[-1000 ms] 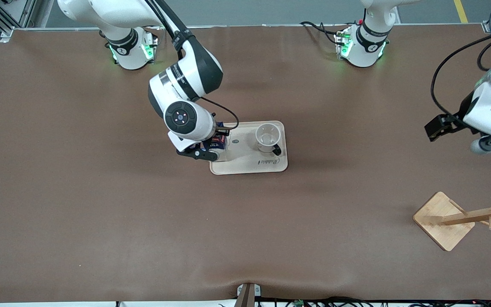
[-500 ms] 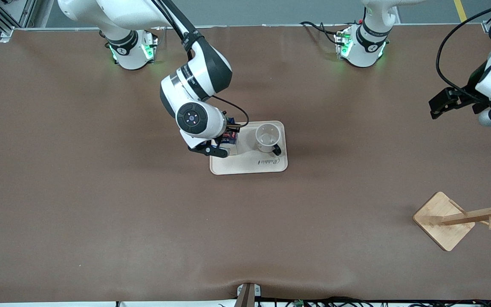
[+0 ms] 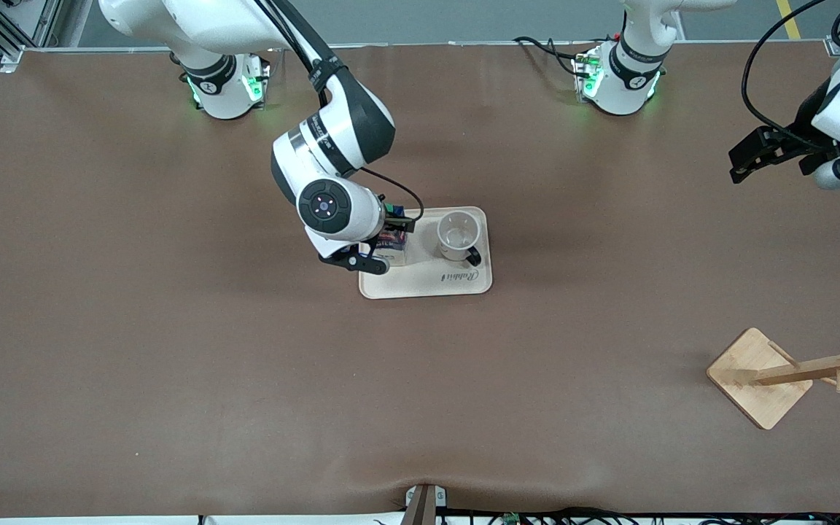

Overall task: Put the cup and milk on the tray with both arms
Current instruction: 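Lower the milk carton onto the tray beside the mug with the right gripper, then open the right gripper and withdraw it from the milk carton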

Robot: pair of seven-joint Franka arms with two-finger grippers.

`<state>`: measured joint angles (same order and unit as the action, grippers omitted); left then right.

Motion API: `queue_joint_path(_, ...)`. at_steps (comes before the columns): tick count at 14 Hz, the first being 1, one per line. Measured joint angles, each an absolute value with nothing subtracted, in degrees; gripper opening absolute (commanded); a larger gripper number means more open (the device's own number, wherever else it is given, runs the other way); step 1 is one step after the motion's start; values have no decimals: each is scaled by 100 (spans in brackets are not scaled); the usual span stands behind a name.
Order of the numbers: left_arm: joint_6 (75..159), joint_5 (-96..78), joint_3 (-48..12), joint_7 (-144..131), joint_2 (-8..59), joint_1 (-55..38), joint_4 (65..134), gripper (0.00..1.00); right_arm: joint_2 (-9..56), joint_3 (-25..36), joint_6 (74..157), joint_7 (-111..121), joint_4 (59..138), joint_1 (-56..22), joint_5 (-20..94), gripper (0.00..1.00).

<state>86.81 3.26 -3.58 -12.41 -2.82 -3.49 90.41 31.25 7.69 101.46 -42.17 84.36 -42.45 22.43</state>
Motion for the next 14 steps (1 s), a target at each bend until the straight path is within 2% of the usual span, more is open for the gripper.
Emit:
queue_joint_path(3, 8728, 326, -331, -1241, -279, -246, 9082, 100, 3125, 786, 9770, -4217, 8096, -4128, 2254, 100)
queue_joint_path(7, 8744, 326, -319, -1241, -279, -193, 9094, 100, 3076, 838, 8829, -4218, 7424, -3819, 2253, 100)
queue_joint_path(11, 8747, 326, -312, -1241, -279, -85, 9101, 100, 2963, 978, 7429, -4215, 6691, -2947, 2221, 100)
queue_joint_path(14, 8754, 325, -311, -1241, -282, -58, 9101, 100, 2703, 1202, 7079, -4104, 6589, -2393, 1934, 100)
